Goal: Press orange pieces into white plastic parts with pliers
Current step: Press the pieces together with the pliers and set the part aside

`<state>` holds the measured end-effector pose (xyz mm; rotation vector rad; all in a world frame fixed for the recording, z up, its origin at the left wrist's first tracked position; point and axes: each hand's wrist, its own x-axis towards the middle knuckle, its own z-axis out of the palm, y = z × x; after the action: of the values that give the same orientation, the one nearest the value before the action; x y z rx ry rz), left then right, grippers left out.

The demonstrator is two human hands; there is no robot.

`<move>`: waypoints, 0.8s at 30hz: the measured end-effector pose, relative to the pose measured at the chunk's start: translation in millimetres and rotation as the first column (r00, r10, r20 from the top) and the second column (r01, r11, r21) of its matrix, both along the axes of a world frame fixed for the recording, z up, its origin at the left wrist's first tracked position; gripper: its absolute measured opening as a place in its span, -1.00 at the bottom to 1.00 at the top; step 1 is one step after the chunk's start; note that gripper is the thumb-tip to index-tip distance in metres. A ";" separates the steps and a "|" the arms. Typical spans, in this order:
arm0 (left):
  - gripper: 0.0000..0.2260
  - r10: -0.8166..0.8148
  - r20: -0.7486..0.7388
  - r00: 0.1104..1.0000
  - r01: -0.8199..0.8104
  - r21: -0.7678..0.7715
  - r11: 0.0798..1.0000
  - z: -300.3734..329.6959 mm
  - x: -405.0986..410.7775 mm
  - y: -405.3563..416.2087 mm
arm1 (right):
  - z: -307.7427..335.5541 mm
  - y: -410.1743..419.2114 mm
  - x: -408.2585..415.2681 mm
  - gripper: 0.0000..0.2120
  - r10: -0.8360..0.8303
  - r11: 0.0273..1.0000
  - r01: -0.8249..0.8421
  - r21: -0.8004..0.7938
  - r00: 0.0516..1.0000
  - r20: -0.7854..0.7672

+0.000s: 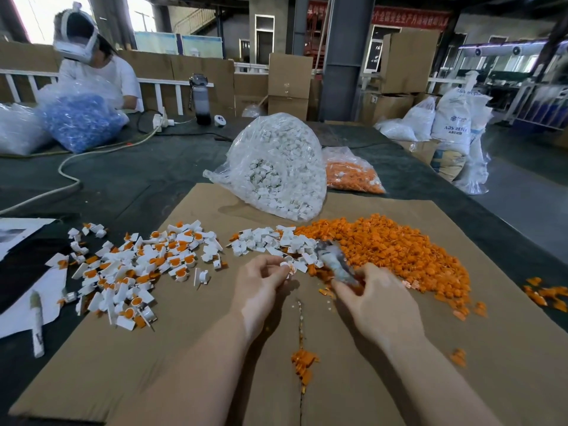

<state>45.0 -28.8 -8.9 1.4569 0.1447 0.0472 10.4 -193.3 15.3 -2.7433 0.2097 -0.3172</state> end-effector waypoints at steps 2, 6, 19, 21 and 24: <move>-0.85 -0.036 0.056 0.998 0.024 0.198 0.980 -2.3 -1.0 0.6 | -5.9 -9.2 4.4 -0.59 -0.063 0.980 0.072 -0.187 0.997 0.051; -0.81 -0.077 0.106 0.991 0.031 0.377 0.926 -3.7 -2.1 1.2 | -18.9 -20.4 7.9 -0.50 -0.132 0.906 0.118 -0.408 0.991 -0.008; -0.75 -0.202 0.065 0.977 0.159 0.410 0.898 -2.2 -6.7 3.7 | -28.4 34.4 7.8 -0.92 0.424 0.883 -0.470 0.004 0.800 0.426; -0.66 -0.250 0.068 0.966 0.190 0.468 0.863 -4.6 -7.4 3.8 | -31.6 33.8 9.5 -0.94 0.386 0.891 -0.451 0.046 0.808 0.444; -0.68 -0.276 0.123 0.953 0.161 0.566 0.808 -5.2 -6.9 -0.6 | -33.5 33.0 9.1 -0.94 0.340 0.892 -0.436 0.123 0.824 0.453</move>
<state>38.1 -29.4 -14.1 2.0319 -0.2275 0.0478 19.4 -160.3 -18.2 -2.3461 -0.4084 -0.7077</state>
